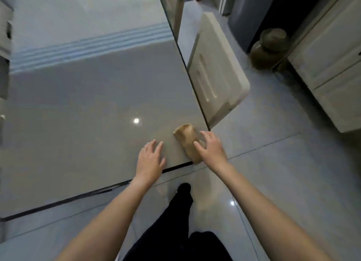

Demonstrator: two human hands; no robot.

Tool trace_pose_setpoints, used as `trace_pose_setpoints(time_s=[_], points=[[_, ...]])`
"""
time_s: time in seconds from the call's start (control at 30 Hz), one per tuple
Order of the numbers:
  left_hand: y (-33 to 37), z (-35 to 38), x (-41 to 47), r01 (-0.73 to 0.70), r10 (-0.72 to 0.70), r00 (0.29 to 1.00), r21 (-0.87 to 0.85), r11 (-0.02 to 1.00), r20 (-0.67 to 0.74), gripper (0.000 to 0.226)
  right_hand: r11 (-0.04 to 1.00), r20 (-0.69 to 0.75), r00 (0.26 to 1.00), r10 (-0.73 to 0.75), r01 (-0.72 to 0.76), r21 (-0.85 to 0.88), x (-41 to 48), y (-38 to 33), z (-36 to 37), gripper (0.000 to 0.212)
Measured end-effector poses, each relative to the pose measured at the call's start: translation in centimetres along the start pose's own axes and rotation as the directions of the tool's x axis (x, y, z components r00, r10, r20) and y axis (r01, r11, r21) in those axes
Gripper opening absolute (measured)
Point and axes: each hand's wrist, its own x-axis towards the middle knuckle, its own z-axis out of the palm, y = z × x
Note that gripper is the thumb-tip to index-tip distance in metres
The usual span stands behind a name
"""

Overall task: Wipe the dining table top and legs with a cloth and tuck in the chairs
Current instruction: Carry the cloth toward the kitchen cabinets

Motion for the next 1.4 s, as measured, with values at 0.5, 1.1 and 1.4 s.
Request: trace_pose_setpoints(time_s=[0.5,1.1,1.4], points=[[-1.4,0.7,0.7,0.067,-0.072,0.993,0.055,0.996,0.098,0.067,0.853,0.176,0.875,0.452,-0.481,0.200,2.4,-3.1,2.3,0.043],[14.7,-0.4,-3.3,-0.036,0.200,0.954,-0.581,0.813,0.221,0.015,0.379,-0.087,0.664,0.742,-0.310,0.872,-23.3,13.8,-7.3,0.021],[22.4,5.7,-8.3,-0.107,0.354,0.801,-0.466,0.878,0.484,0.024,0.043,0.034,0.303,0.952,-0.244,0.969,-39.3,22.7,-3.6,0.026]])
